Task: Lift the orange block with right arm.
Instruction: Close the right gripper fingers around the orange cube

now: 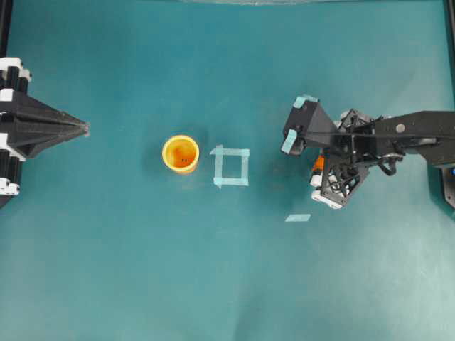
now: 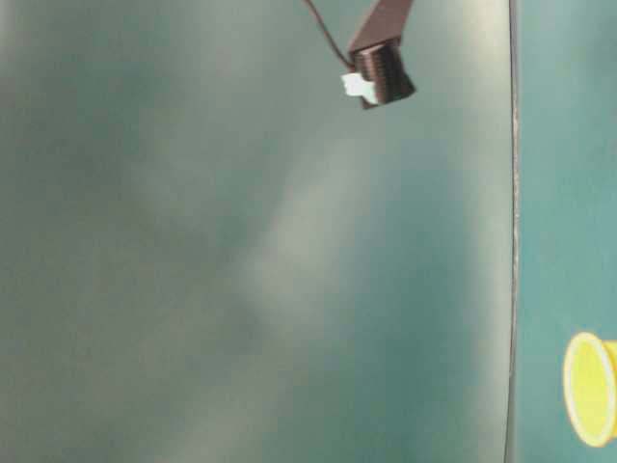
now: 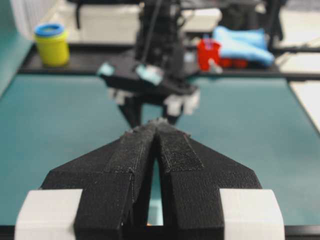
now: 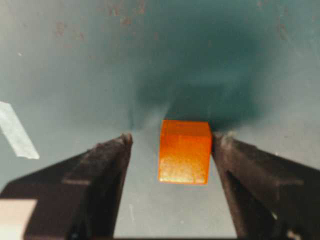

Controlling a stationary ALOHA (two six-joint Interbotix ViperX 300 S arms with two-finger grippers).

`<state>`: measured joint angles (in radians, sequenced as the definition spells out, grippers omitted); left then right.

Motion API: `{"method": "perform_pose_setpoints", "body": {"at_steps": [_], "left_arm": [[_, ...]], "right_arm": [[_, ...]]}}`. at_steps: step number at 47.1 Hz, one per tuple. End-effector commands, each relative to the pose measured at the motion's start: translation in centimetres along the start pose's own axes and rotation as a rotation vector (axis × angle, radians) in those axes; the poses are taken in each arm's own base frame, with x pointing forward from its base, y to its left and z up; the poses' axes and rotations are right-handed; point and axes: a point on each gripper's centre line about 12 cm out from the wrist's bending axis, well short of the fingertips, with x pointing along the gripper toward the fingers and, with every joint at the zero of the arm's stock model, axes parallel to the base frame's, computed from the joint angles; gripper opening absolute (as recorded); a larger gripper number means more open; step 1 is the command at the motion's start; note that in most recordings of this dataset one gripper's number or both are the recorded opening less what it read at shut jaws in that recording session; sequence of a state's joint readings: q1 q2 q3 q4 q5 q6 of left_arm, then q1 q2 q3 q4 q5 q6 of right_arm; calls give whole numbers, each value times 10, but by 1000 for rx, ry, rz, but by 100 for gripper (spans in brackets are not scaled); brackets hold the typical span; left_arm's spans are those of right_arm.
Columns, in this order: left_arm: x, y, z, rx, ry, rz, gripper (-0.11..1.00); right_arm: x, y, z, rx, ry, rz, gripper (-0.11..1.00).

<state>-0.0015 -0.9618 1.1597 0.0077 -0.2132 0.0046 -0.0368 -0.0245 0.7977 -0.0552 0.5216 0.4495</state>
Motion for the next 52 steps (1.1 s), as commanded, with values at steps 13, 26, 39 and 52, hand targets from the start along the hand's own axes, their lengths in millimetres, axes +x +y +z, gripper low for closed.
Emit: {"method": "perform_pose_setpoints", "body": {"at_steps": [13,26,39,52], "left_arm": [[3,1,9,5,-14,3,0],[3,1,9,5,-14,5,0],[2,5,10,7,-18,23,0],[2,5,10,5,-20,23,0]], "right_arm": [[2,0,3,-9,-16,-1,64],[2,0,5,-17,-31,1,57],[-4,1,10,-13,-43,5,43],[-36,4,20,-10,-63,6,42]]}}
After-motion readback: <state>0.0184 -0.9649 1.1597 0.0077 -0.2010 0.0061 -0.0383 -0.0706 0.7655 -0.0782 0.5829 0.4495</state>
